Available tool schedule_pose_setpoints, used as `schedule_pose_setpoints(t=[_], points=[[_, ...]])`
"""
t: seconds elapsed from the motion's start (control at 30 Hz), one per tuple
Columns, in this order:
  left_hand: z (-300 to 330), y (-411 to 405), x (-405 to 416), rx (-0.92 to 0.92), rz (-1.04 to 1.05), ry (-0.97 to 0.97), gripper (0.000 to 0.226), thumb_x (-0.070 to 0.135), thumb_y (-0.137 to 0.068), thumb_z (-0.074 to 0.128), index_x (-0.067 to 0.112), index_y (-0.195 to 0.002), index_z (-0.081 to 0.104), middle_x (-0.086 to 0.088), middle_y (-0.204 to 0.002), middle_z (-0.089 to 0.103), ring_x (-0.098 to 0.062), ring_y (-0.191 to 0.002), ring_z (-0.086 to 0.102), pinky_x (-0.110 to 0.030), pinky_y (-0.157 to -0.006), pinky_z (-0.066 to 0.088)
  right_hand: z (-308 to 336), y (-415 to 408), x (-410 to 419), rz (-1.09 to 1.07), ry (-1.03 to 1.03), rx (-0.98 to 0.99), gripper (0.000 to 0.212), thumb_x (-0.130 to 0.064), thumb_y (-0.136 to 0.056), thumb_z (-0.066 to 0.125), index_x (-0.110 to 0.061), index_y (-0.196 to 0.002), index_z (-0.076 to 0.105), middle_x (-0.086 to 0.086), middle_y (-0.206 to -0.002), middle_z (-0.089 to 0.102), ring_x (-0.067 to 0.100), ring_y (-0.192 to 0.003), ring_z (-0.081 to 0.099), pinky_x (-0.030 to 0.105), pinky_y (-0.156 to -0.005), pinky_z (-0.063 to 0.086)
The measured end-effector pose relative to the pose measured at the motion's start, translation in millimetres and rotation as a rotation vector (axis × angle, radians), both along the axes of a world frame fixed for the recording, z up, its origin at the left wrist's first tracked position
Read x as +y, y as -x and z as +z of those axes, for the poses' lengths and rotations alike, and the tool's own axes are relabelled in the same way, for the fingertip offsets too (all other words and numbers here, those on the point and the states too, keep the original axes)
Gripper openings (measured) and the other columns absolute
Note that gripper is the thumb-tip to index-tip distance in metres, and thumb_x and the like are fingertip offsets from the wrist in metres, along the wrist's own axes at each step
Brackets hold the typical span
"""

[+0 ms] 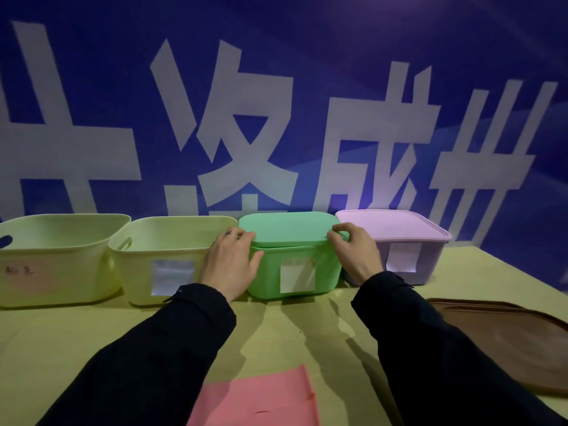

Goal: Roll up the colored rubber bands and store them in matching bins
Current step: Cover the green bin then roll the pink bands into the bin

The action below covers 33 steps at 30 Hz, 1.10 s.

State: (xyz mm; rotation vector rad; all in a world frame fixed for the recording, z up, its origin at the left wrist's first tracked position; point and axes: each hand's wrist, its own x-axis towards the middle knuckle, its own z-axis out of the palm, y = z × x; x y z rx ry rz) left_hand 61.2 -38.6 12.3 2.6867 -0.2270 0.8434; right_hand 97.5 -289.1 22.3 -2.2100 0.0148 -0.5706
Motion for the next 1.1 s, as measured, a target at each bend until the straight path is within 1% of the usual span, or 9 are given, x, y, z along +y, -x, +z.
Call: schedule_pose_setpoints(t=[0.27,0.4,0.5,0.57,0.7,0.8,0.93,1.0,1.1], points=[[-3.5,2.9,0.2,-0.056,-0.047,0.011,0.030,0.032,-0.095,0.065,0.015,-0.120,0.067,-0.001,-0.114,0.065,-0.017,-0.098,0.063,-0.031,-0.088,0.055,-5.8,-0.4,-3.7,0.026,-0.006,-0.038,0.036,-0.047,-0.090,0.060,-0.024,-0.117,0.069,0.001,-0.122,0.066,0.021,-0.108,0.062,0.041,-0.094,0.051],[-6.1,0.6,-0.9,-0.098,-0.012,-0.054,0.029,0.033,-0.096,0.063,0.016,-0.118,0.068,-0.001,-0.114,0.068,-0.020,-0.108,0.057,-0.035,-0.094,0.050,-12.1,-1.3,-5.7,0.010,0.075,-0.062,0.041,-0.058,-0.090,0.057,-0.028,-0.117,0.067,-0.001,-0.130,0.060,0.019,-0.110,0.060,0.041,-0.094,0.050],[-9.4,-2.0,-3.1,-0.038,-0.026,-0.154,0.042,0.038,-0.101,0.054,0.021,-0.140,0.055,0.001,-0.141,0.059,-0.018,-0.132,0.047,-0.037,-0.113,0.036,-9.3,-0.8,-5.0,-0.055,0.239,-0.050,0.042,-0.062,-0.093,0.049,-0.031,-0.117,0.064,-0.005,-0.134,0.057,0.025,-0.108,0.063,0.039,-0.086,0.047],[-13.1,-3.2,-4.5,-0.017,-0.015,-0.209,0.051,0.042,-0.103,0.049,0.024,-0.150,0.043,0.003,-0.152,0.048,-0.017,-0.141,0.041,-0.038,-0.119,0.028,-5.3,0.4,-3.0,-0.113,0.386,-0.043,0.042,-0.062,-0.095,0.044,-0.031,-0.115,0.063,-0.004,-0.127,0.058,0.029,-0.100,0.065,0.039,-0.080,0.047],[-8.6,-7.3,-9.1,-0.023,0.007,-0.216,0.046,0.047,-0.103,0.045,0.025,-0.143,0.051,0.003,-0.142,0.058,-0.017,-0.132,0.050,-0.039,-0.114,0.036,3.8,-3.2,2.2,-0.205,0.639,-0.070,0.044,-0.057,-0.098,0.038,-0.025,-0.103,0.067,-0.001,-0.106,0.061,0.033,-0.089,0.065,0.036,-0.071,0.043],[-7.5,-10.2,-10.6,-0.003,0.007,-0.209,0.044,0.048,-0.104,0.041,0.024,-0.138,0.054,0.004,-0.136,0.061,-0.016,-0.127,0.052,-0.037,-0.111,0.039,13.0,-11.5,9.2,-0.226,0.829,-0.134,0.044,-0.052,-0.098,0.039,-0.020,-0.095,0.068,0.002,-0.101,0.067,0.028,-0.095,0.058,0.039,-0.079,0.044],[-11.7,-8.9,-11.1,-0.034,0.011,-0.201,0.040,0.044,-0.104,0.041,0.022,-0.132,0.058,0.002,-0.129,0.065,-0.017,-0.121,0.055,-0.036,-0.105,0.044,2.3,-20.0,26.7,0.035,0.660,-0.071,0.055,-0.063,-0.097,0.032,-0.030,-0.125,0.065,-0.001,-0.137,0.061,0.024,-0.125,0.053,0.044,-0.103,0.041],[-13.2,-7.9,-13.1,-0.041,0.017,-0.207,0.040,0.043,-0.104,0.040,0.020,-0.131,0.058,0.000,-0.128,0.065,-0.018,-0.120,0.056,-0.036,-0.105,0.044,-4.4,-22.0,32.5,0.065,0.626,-0.064,0.058,-0.065,-0.096,0.027,-0.031,-0.125,0.066,-0.001,-0.134,0.064,0.022,-0.124,0.056,0.043,-0.104,0.040],[-18.2,-2.4,-17.5,-0.020,0.043,-0.227,0.046,0.043,-0.105,0.035,0.018,-0.142,0.050,-0.003,-0.143,0.056,-0.020,-0.134,0.048,-0.039,-0.118,0.031,1.1,-22.8,35.2,0.019,0.606,-0.058,0.049,-0.056,-0.100,0.036,-0.026,-0.115,0.070,0.005,-0.115,0.072,0.028,-0.106,0.064,0.039,-0.089,0.046]])
